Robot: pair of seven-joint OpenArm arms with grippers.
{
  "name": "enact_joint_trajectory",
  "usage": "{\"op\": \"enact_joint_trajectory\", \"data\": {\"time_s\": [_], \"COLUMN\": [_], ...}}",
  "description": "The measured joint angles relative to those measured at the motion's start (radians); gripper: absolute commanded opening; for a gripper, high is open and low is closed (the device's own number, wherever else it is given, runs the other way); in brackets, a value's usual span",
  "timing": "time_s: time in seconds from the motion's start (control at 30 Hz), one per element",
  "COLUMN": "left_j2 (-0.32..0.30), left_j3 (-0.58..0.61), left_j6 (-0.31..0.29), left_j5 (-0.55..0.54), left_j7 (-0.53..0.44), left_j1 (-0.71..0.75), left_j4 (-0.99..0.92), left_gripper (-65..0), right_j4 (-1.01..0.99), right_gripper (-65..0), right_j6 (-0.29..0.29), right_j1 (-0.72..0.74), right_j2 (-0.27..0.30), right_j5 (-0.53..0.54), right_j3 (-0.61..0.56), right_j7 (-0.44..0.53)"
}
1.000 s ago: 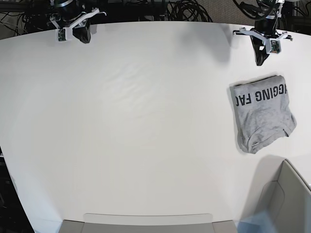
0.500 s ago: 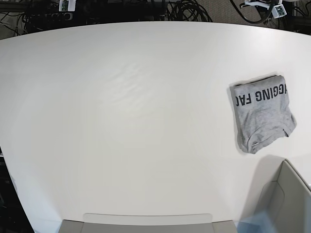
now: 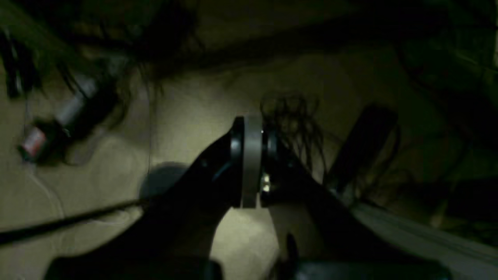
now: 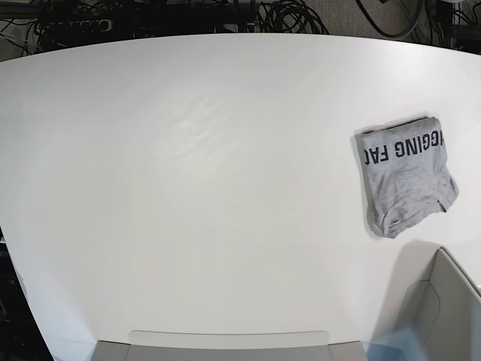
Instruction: Fold the T-shirt properly
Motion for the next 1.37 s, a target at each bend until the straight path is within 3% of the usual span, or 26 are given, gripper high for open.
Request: {"op": "enact_joint_trajectory", "data": {"time_s": [0.23, 0.33, 0.47, 0.57, 0.67, 0.73, 0.8, 0.93, 1.03, 1.1, 1.27, 1.37], "left_j2": [-0.021, -0.054, -0.106, -0.172, -0.24, -0.261, -0.272, -0.274, -0.27, -0.27, -0.258, -0.267], "left_j3": [-0.22, -0.226, -0.225, -0.225, -0.225, -0.225, -0.225, -0.225, -0.225, -0.225, -0.227, -0.227], "left_j6": [0.002, 0.003, 0.019, 0.246, 0.431, 0.533, 0.567, 0.576, 0.571, 0.572, 0.571, 0.572], "left_j5": [0.299, 0.394, 0.53, 0.661, 0.775, 0.819, 0.849, 0.876, 0.876, 0.876, 0.875, 0.875], "left_j7": [-0.009, -0.04, -0.116, -0.108, -0.058, 0.019, 0.062, 0.068, 0.066, 0.07, 0.081, 0.088], "left_j1": [-0.204, -0.24, -0.266, -0.305, -0.338, -0.364, -0.382, -0.4, -0.4, -0.402, -0.411, -0.435], "left_j4": [-0.267, -0.405, -0.627, -0.807, -0.941, -0.938, -0.937, -0.933, -0.934, -0.934, -0.94, -0.938], "left_gripper": [-65.0, -65.0, -65.0, -65.0, -65.0, -65.0, -65.0, -65.0, -64.6, -63.3, -61.1, -58.8], "right_j4": [-0.412, -0.597, -0.876, -1.075, -1.223, -1.252, -1.251, -1.247, -1.246, -1.248, -1.252, -1.252], "right_gripper": [-65.0, -65.0, -65.0, -65.0, -65.0, -65.0, -65.0, -65.0, -65.0, -65.0, -65.0, -65.0], "right_j6": [-0.016, -0.004, -0.007, -0.019, -0.044, -0.164, -0.324, -0.679, -0.882, -0.855, -0.862, -0.86], "right_j1": [0.25, 0.341, 0.502, 0.627, 0.733, 0.782, 0.815, 0.863, 0.871, 0.874, 0.881, 0.911], "right_j2": [0.115, 0.155, 0.225, 0.272, 0.301, 0.304, 0.309, 0.31, 0.292, 0.283, 0.255, 0.246], "right_j5": [-0.095, -0.108, -0.207, -0.253, -0.284, -0.332, -0.401, -0.619, -0.752, -0.826, -0.886, -0.891], "right_j3": [0.003, -0.005, 0.0, 0.002, 0.001, -0.001, -0.003, -0.003, -0.003, -0.003, -0.003, 0.002], "right_j7": [0.004, 0.08, 0.138, 0.192, 0.18, 0.118, 0.083, 0.078, 0.08, 0.079, 0.076, -0.032]}}
